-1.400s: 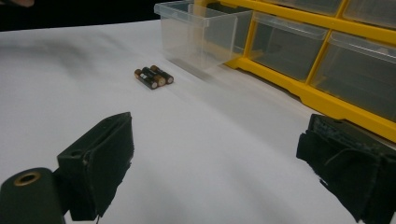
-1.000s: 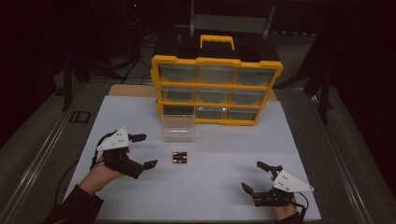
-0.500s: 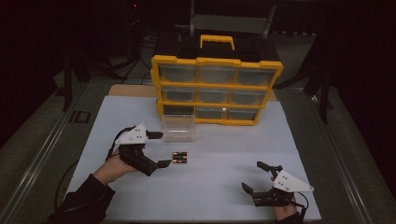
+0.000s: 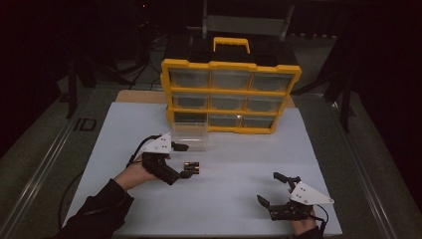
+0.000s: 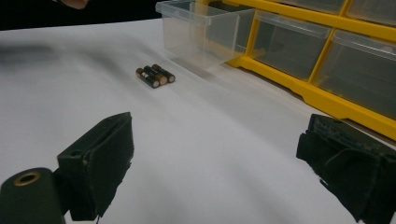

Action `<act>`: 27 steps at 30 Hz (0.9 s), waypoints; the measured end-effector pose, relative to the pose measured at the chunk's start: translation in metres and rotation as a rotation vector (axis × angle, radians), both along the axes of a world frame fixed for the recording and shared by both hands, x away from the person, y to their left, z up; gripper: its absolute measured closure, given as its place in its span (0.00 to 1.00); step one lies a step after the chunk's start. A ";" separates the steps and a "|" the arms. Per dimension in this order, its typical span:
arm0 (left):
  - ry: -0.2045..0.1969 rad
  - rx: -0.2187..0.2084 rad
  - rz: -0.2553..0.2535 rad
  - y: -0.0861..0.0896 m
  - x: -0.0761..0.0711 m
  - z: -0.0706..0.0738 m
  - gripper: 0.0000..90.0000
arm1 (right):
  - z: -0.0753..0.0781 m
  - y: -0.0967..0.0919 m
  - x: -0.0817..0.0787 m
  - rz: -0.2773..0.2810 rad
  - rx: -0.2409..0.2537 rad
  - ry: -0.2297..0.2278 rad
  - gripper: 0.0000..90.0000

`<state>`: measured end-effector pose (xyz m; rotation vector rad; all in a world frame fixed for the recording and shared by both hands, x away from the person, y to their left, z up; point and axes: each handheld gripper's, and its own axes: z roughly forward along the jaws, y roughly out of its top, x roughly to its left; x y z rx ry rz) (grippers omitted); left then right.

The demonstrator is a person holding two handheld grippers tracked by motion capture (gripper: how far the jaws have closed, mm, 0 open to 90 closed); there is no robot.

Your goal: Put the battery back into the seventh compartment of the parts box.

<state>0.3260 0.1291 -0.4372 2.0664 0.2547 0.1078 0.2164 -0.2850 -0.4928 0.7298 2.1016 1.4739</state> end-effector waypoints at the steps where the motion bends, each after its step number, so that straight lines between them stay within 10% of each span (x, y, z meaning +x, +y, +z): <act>1: -0.007 0.004 -0.005 -0.002 0.001 -0.002 0.15 | 0.000 0.000 0.000 0.000 0.001 0.000 0.09; 27: -0.006 0.123 0.002 -0.015 0.036 -0.049 0.57 | -0.001 0.000 0.001 0.006 -0.002 0.005 0.09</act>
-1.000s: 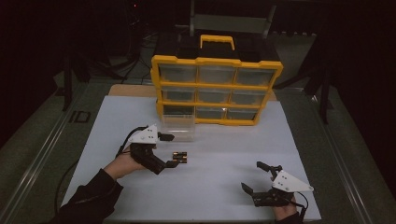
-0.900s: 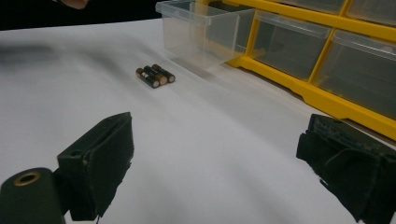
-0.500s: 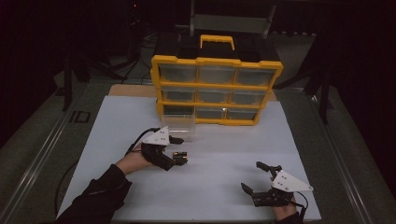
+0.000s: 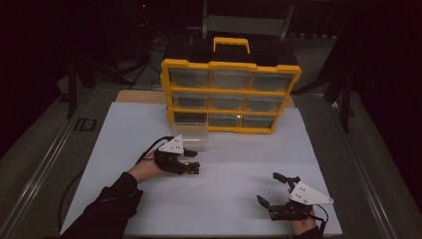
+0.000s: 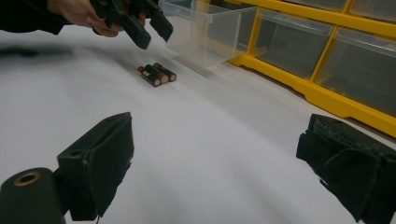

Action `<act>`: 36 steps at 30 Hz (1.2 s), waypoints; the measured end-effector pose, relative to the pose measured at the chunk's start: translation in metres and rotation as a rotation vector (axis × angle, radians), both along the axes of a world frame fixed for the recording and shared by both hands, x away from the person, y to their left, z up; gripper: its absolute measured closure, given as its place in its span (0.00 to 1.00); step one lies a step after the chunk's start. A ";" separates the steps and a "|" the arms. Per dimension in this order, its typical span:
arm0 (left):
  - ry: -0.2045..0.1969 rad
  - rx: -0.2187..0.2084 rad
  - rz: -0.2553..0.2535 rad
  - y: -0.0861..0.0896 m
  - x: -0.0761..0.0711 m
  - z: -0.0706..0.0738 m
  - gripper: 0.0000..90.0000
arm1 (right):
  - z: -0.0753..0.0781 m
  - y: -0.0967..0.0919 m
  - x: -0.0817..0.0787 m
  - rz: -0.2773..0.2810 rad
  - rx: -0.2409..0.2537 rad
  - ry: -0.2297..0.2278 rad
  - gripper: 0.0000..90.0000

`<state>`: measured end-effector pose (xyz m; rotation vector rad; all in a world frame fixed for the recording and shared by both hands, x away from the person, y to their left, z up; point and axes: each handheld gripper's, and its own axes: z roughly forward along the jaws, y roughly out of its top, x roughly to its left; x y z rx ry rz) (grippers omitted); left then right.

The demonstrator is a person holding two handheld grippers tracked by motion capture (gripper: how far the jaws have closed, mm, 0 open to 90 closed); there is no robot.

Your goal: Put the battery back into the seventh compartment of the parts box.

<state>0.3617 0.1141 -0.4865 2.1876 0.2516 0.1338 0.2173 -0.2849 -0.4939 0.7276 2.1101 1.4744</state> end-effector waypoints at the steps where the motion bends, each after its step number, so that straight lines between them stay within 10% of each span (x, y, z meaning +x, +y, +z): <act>1: -0.001 0.005 0.005 0.000 0.001 -0.001 0.59 | 0.000 0.000 0.000 0.001 -0.001 0.001 0.09; 36: 0.014 0.142 -0.005 -0.002 0.027 -0.032 0.77 | 0.000 0.000 0.000 0.000 0.001 0.006 0.10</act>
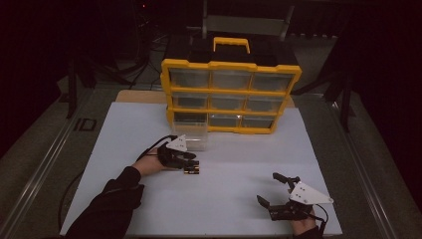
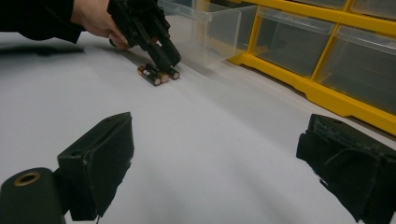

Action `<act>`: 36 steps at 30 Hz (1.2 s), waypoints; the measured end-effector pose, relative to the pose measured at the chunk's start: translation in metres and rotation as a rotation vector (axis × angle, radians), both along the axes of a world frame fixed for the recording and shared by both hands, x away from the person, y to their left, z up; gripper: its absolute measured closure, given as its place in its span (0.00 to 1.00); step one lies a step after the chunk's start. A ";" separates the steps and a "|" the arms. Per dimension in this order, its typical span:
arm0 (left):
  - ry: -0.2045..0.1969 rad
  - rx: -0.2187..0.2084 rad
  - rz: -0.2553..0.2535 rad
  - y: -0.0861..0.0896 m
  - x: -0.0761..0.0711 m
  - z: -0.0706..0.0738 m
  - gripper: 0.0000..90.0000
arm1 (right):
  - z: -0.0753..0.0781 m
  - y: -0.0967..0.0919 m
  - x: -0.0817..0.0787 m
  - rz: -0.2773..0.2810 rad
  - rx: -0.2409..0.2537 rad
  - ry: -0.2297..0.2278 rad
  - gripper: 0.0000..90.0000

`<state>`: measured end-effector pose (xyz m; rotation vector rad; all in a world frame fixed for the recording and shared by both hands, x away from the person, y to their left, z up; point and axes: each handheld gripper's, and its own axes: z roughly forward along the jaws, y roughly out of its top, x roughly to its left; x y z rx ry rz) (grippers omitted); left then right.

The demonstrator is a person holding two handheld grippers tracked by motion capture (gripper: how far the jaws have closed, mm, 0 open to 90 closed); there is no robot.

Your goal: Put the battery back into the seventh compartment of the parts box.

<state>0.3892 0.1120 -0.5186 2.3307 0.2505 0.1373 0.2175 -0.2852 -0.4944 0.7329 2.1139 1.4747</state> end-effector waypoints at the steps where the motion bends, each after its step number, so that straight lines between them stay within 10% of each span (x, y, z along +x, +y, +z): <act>1: -0.004 0.006 -0.002 0.000 0.000 -0.001 0.78 | 0.000 0.000 0.000 0.000 0.000 0.001 0.10; 36: -0.031 0.092 -0.055 -0.007 0.002 0.001 0.84 | 0.000 -0.001 0.000 -0.001 0.008 0.002 0.10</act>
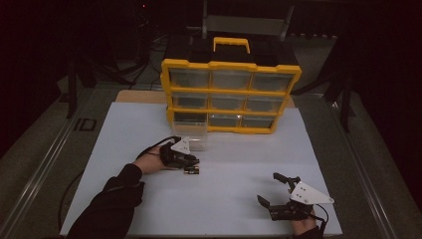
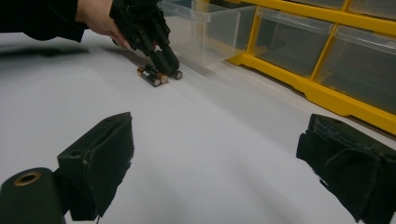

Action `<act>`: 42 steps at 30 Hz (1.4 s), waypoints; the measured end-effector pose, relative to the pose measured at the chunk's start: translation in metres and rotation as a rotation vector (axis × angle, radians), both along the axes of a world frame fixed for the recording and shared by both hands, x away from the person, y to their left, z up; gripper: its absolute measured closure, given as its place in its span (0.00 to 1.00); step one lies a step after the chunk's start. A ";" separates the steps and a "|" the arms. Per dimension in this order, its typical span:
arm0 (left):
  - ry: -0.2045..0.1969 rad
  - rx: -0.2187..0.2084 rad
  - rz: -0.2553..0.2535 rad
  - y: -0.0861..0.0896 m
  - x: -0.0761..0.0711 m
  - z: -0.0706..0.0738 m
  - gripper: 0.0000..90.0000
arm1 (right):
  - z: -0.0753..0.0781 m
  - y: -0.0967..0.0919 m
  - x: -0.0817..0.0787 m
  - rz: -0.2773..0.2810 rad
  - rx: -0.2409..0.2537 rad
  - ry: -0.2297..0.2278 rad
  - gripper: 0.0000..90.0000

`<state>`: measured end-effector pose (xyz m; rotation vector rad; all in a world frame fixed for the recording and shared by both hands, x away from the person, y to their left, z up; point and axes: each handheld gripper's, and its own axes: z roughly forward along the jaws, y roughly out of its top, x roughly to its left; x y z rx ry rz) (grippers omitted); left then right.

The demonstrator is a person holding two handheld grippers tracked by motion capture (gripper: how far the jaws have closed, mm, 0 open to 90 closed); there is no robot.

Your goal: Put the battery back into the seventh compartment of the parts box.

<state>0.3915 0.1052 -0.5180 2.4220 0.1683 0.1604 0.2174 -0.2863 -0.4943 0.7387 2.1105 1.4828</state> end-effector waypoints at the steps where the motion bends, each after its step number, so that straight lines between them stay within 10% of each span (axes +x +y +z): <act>1: -0.005 0.003 -0.005 0.000 0.000 0.000 0.84 | 0.000 0.000 0.000 0.000 -0.001 -0.002 0.10; 42: -0.032 -0.050 -0.038 0.024 -0.030 0.054 0.84 | 0.001 0.000 0.000 -0.006 -0.002 -0.007 0.10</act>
